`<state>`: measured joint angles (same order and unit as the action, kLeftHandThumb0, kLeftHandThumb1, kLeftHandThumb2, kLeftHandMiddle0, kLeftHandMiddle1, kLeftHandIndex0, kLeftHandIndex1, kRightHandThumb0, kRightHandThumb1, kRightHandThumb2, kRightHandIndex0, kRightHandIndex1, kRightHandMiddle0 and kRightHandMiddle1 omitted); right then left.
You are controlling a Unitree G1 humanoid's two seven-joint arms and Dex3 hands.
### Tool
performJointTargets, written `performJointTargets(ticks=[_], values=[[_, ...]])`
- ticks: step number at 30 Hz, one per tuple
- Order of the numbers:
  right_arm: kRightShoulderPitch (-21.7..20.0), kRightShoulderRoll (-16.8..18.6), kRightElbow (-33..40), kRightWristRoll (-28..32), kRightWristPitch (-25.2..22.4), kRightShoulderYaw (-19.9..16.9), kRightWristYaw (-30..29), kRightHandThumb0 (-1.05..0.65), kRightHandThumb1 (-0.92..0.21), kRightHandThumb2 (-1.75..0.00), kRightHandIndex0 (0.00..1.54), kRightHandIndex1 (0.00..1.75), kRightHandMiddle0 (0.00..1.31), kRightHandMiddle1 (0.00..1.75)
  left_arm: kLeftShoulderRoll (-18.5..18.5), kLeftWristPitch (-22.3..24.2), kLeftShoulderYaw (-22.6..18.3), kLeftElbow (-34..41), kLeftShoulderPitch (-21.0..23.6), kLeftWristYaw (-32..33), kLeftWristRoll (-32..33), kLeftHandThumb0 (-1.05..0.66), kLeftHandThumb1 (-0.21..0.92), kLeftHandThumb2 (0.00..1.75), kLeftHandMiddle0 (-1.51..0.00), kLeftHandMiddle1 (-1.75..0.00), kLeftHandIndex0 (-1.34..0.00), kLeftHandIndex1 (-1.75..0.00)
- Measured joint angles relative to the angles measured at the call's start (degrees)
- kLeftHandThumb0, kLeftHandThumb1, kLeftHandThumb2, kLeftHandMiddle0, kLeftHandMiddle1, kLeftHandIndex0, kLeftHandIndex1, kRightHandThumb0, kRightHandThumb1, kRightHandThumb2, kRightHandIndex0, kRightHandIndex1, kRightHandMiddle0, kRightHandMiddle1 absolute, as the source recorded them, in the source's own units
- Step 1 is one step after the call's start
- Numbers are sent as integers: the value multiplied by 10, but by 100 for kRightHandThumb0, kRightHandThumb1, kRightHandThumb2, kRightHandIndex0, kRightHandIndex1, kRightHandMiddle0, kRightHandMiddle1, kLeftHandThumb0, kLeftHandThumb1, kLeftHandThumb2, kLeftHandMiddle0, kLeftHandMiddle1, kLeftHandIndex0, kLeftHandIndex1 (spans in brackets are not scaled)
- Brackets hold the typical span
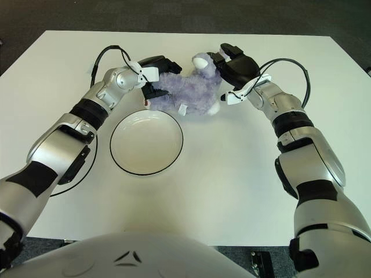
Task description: Put the doll into the plate.
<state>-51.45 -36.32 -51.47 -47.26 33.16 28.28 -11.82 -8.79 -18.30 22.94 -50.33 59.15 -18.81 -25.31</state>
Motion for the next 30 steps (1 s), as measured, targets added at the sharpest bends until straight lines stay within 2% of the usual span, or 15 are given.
performJointTargets(ticks=[5, 10, 18, 23, 30], values=[[5, 9, 17, 25, 1, -7, 45, -65, -30, -91, 0, 0, 0, 17, 4, 0, -4, -10, 0, 0, 3, 59, 5, 164, -83, -175, -111, -175], [8, 15, 25, 44, -11, -16, 74, -64, -31, -90, 2, 1, 0, 15, 6, 0, -5, -16, 0, 0, 5, 59, 5, 164, -83, -175, -111, -175], [1, 49, 5, 71, -38, -22, 109, -50, -25, -96, 8, 3, 0, 31, 4, -4, -2, -19, 0, 3, -1, 59, 5, 164, -84, -175, -111, -175], [-7, 56, -2, 79, -46, -23, 127, -39, -21, -104, 12, 5, 0, 45, 4, -4, 1, -19, 1, 4, -6, 59, 5, 164, -84, -175, -110, -175], [-16, 63, -11, 79, -56, -22, 130, -36, -19, -107, 18, 9, 0, 61, 5, -3, -5, -20, 1, -1, 2, 59, 5, 164, -83, -175, -109, -175]])
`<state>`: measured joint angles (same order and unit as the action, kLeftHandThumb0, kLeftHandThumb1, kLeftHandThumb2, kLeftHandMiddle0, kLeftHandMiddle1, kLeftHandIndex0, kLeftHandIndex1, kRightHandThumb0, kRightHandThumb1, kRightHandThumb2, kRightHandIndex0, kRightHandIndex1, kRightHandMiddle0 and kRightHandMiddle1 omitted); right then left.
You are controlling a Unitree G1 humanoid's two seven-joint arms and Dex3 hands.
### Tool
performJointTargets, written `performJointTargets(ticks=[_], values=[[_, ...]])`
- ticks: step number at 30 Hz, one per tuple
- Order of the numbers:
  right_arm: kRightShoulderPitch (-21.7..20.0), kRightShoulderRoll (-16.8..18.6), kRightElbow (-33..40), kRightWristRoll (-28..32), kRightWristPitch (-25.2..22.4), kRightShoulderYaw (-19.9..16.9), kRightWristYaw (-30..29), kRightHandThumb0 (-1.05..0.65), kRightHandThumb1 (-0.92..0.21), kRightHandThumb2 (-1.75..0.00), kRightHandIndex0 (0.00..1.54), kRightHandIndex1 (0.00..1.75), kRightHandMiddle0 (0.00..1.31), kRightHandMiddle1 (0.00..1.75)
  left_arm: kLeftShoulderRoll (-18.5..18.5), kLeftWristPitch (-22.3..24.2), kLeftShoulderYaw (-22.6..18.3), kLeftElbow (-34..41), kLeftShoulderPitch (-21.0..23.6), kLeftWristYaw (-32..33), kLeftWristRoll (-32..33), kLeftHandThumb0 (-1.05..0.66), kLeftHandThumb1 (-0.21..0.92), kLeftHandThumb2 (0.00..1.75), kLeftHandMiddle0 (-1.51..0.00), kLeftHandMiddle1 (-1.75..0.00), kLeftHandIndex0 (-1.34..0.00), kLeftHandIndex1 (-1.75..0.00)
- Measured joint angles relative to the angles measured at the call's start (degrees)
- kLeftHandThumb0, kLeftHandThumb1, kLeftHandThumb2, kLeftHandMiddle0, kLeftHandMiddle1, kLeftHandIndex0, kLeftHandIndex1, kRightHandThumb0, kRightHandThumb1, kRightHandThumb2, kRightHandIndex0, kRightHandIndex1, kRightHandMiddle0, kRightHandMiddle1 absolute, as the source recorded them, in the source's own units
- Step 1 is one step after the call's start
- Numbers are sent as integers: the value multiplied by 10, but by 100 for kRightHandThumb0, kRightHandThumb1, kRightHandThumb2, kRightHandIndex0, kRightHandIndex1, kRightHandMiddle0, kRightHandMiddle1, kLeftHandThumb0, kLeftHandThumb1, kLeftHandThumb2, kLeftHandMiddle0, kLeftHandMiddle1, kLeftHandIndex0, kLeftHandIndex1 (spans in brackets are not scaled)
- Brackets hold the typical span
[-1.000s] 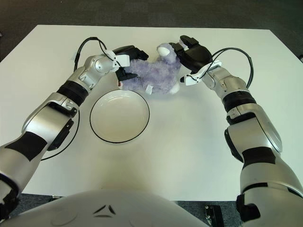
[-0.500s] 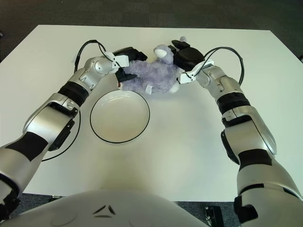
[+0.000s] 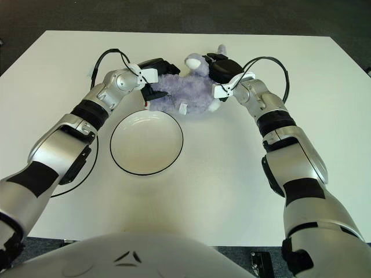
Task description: Put the doll into the plate.
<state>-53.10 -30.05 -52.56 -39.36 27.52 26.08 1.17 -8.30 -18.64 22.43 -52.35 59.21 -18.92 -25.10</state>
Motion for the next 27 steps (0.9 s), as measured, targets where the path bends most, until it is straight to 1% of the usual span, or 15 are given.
performJointTargets(ticks=[8, 12, 15, 16, 18, 19, 20, 22, 23, 25, 27], values=[[-5, 11, -12, 1, -9, 0, -5, -39, -21, -107, 20, 11, 0, 67, 1, 0, 0, -1, 0, -4, 4, 59, 5, 164, -83, -175, -108, -175], [-10, 15, -14, 1, -12, 0, 1, -36, -21, -109, 20, 17, 0, 72, 2, 0, -3, -2, 0, -9, 10, 59, 6, 163, -83, -175, -108, -175], [-12, 16, -14, 1, -15, 0, 5, -31, -19, -114, 9, 44, 0, 78, 6, 0, -6, -3, 0, -12, 17, 59, 6, 163, -83, -175, -108, -175], [-13, 16, -14, 1, -16, 0, 5, -26, -18, -117, 7, 50, 0, 81, 7, 0, -7, -4, 0, -13, 19, 59, 6, 163, -83, -175, -108, -175], [-13, 18, -14, 3, -20, 0, 6, -12, -13, -127, 3, 67, 0, 92, 8, 0, -10, -6, 0, -12, 21, 59, 5, 164, -83, -175, -108, -175], [-13, 20, -14, 4, -22, -1, 6, -9, -13, -128, 2, 70, 0, 94, 9, 0, -12, -8, 0, -12, 21, 59, 5, 164, -83, -175, -108, -175], [-13, 21, -14, 4, -24, -2, 6, -3, -11, -132, 1, 77, 0, 101, 9, -1, -13, -9, 0, -12, 22, 60, 4, 165, -84, -175, -109, -175], [-13, 24, -13, 5, -30, -3, 6, 3, -9, -137, 1, 84, 0, 109, 9, -4, -13, -11, 0, -8, 22, 60, 4, 166, -85, -175, -109, -175], [-13, 25, -12, 5, -34, -4, 5, 8, -9, -140, 0, 93, 0, 119, 9, -6, -13, -12, 0, -5, 21, 60, 3, 166, -85, -175, -109, -175], [-11, 26, -8, 5, -42, -4, 4, 11, -8, -143, 1, 102, 0, 129, 10, -11, -13, -15, 0, 1, 21, 61, 3, 167, -86, -175, -109, -175], [-9, 25, -1, 4, -49, -4, 1, 14, -7, -146, 3, 111, 4, 137, 10, -12, -13, -17, 0, 3, 21, 61, 2, 167, -86, -175, -109, -175]])
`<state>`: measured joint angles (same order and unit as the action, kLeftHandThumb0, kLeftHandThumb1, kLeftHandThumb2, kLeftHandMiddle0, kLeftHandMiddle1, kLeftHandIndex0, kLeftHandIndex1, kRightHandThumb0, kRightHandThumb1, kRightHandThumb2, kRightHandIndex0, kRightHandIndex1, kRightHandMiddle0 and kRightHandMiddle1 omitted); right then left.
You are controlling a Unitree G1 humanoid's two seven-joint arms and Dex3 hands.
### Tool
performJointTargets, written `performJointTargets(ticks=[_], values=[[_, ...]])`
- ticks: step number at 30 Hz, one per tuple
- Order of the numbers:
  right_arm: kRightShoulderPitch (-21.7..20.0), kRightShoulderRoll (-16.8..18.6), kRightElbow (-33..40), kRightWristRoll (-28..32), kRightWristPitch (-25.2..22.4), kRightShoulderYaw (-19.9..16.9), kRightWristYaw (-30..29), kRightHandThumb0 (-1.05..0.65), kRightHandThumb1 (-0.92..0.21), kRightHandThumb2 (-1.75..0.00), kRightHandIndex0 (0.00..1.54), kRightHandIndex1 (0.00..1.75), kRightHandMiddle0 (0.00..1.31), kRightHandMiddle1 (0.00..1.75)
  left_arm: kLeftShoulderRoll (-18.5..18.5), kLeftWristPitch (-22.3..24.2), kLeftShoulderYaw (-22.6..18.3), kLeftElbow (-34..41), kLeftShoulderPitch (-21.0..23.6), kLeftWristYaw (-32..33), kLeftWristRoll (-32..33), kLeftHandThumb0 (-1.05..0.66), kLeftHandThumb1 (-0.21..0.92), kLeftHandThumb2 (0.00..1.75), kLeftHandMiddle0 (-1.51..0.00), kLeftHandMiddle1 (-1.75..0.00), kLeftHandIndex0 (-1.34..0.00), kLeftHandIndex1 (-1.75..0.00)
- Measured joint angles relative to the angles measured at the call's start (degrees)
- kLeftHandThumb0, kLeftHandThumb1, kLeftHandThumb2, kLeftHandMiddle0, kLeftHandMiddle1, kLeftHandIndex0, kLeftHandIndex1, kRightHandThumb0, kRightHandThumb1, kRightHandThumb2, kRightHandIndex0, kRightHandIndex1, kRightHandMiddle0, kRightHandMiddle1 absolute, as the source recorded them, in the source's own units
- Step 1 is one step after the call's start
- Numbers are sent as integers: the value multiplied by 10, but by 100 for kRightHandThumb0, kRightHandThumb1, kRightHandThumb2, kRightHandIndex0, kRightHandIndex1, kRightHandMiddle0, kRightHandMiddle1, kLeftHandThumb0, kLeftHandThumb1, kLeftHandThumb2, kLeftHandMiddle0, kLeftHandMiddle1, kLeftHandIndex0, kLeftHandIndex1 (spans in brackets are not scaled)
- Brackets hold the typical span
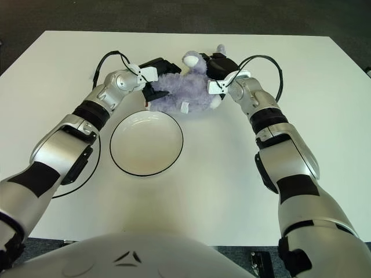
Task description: Put the doll into the plate.
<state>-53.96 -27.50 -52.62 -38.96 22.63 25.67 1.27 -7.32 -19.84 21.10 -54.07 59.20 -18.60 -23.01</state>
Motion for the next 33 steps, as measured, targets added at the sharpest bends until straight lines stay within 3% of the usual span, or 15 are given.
performJointTargets(ticks=[5, 8, 11, 15, 20, 33], values=[[8, 0, 17, -3, -14, 0, -10, 21, -7, -152, 15, 141, 18, 159, 0, -5, 0, -5, 0, 1, 0, 61, 2, 168, -87, -175, -110, -175], [13, 0, 28, -3, -22, -1, -13, 23, -7, -154, 25, 156, 35, 170, -1, -15, 0, -8, 0, 3, 0, 62, 1, 169, -87, -175, -110, -175], [17, 0, 36, 3, -23, -8, -13, 8, -12, -147, 54, 152, 58, 173, -3, -28, 1, -10, 0, 11, -4, 62, 1, 169, -87, -175, -110, -175], [24, 0, 40, 19, -16, -20, -19, 2, 0, -158, 79, 146, 75, 174, -6, -40, 8, -11, 0, 22, -17, 61, 2, 168, -87, -175, -110, -175], [29, 2, 22, 38, 16, -35, -38, 1, 11, -172, 92, 152, 79, 175, -7, -40, 13, -18, 0, 24, -25, 60, 4, 165, -84, -175, -111, -175], [29, 18, -17, 71, 29, -64, -55, 0, 12, -174, 97, 156, 74, 175, -5, -14, 14, -19, 1, 30, -30, 61, 4, 166, -85, -175, -112, -175]])
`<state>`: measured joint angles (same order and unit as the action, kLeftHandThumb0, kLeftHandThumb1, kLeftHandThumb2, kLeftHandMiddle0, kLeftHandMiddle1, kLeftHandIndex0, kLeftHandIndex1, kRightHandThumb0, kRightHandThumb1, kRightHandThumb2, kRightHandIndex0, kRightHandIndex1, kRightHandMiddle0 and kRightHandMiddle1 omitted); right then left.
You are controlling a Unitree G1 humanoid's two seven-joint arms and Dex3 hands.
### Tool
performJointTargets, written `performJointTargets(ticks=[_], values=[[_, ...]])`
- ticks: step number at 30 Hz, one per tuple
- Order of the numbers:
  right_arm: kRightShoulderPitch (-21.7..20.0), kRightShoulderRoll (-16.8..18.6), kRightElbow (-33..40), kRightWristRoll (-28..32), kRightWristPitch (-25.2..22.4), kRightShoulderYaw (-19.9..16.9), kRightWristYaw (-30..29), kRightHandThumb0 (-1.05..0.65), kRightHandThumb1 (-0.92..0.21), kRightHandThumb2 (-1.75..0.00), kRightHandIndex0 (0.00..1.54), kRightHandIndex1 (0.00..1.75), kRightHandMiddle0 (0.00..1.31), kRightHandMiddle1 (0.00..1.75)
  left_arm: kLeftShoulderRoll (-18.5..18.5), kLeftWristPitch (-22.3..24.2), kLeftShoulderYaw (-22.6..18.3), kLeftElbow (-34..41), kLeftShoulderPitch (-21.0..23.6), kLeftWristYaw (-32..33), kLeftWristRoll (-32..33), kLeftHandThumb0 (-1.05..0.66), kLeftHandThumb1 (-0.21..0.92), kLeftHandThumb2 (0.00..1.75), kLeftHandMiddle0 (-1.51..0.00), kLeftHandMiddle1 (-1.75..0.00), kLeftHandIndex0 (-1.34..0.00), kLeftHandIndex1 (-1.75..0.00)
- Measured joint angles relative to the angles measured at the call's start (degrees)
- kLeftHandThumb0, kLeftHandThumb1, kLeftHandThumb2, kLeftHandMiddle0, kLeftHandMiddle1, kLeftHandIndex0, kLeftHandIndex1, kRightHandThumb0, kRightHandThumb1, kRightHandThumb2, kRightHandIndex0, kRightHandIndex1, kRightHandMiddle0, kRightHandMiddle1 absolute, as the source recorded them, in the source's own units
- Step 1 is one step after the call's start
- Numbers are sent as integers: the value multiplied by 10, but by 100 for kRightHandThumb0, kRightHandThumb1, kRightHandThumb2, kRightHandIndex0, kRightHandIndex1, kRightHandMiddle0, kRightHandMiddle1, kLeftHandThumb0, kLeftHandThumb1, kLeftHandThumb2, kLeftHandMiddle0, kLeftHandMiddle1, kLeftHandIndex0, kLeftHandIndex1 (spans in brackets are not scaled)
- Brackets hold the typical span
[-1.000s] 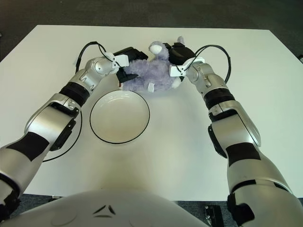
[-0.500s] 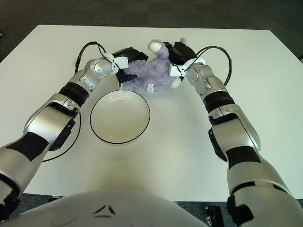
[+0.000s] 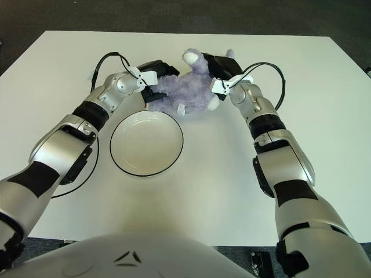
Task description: Put the doll into the plate.
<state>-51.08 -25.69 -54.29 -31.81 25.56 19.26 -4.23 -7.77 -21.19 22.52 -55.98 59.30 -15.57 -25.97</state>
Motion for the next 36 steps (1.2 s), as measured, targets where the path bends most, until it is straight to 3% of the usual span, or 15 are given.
performJointTargets(ticks=[15, 27, 36], values=[[4, 4, -7, 23, 7, -20, 1, 0, 6, -169, 92, 160, 69, 175, -5, -1, 1, 0, 0, 37, -14, 60, 4, 165, -84, -175, -110, -175], [18, 4, 33, 26, -22, -24, -5, 0, 4, -167, 91, 159, 67, 175, -23, -9, -2, 6, 0, 52, -16, 59, 5, 165, -84, -175, -112, -175], [31, 4, 76, 31, -37, -35, -3, 0, 2, -165, 90, 160, 65, 175, -42, 38, -1, 39, 3, 51, -29, 59, 5, 164, -83, -175, -111, -175]])
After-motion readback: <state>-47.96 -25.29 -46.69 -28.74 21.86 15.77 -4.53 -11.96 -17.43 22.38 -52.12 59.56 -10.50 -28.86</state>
